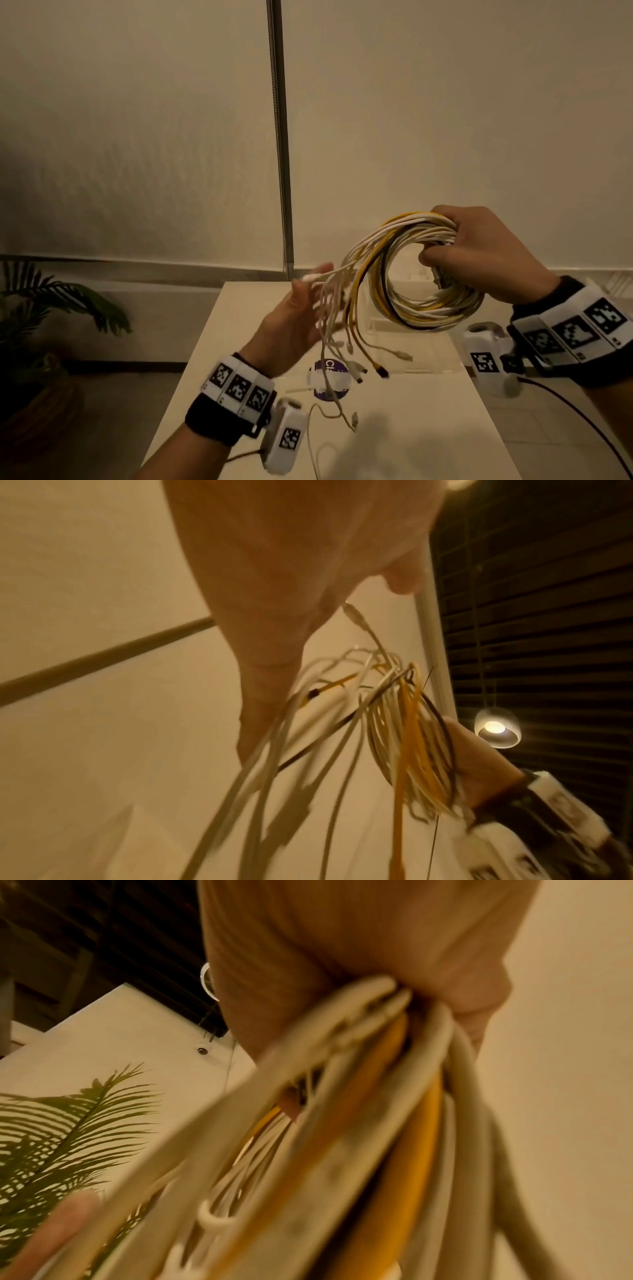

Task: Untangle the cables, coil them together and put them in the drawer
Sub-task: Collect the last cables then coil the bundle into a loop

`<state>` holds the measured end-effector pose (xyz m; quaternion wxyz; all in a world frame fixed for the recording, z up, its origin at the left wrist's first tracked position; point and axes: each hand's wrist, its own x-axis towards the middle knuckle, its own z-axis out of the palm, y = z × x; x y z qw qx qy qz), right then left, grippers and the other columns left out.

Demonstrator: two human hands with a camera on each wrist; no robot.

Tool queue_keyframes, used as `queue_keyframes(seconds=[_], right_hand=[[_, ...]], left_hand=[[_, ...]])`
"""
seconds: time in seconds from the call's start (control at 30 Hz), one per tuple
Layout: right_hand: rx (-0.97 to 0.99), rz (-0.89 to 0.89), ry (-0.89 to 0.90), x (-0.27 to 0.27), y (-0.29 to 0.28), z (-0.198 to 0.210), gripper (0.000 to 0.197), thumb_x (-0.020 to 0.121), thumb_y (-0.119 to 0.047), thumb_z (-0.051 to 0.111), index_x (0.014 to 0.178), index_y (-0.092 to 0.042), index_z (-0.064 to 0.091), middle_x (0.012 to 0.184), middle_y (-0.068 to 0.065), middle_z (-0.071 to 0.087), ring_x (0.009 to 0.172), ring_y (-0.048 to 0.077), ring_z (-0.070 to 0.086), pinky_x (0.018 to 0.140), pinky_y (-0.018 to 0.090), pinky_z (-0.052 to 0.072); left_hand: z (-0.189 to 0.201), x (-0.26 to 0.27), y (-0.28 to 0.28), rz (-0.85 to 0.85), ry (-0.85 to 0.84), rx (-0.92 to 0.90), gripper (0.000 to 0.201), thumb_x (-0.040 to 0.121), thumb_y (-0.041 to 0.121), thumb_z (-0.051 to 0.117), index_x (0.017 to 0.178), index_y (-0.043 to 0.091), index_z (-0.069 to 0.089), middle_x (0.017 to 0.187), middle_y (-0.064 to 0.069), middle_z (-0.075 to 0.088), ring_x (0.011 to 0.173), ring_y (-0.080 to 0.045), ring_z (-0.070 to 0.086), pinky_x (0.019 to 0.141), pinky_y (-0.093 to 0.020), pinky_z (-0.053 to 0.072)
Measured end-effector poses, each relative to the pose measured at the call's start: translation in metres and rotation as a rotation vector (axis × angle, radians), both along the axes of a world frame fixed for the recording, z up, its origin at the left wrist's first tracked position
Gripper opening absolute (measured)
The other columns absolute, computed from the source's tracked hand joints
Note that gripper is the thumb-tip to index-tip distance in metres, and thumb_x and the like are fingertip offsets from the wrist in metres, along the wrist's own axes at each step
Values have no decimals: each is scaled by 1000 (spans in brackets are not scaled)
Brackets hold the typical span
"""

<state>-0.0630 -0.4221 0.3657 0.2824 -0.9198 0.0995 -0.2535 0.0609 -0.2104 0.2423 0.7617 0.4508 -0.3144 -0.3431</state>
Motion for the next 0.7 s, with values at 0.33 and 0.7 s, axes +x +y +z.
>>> queue_keyframes(seconds=[0.33, 0.7], right_hand=[[-177, 57, 22, -8, 14, 7, 15, 72, -5, 67, 77, -18, 62, 60, -4, 63, 55, 12, 62, 55, 27, 49], [-2, -1, -62, 6, 31, -24, 18, 67, -6, 67, 69, -21, 59, 55, -4, 60, 52, 10, 58, 53, 29, 47]], left_hand=[[107, 35, 62, 395, -989, 621, 113, 56, 101, 30, 150, 38, 30, 158, 16, 25, 140, 5, 24, 120, -38, 14], [44, -26, -38, 277, -364, 256, 20, 81, -3, 73, 98, -1, 64, 79, -14, 71, 79, -36, 73, 78, -53, 59]])
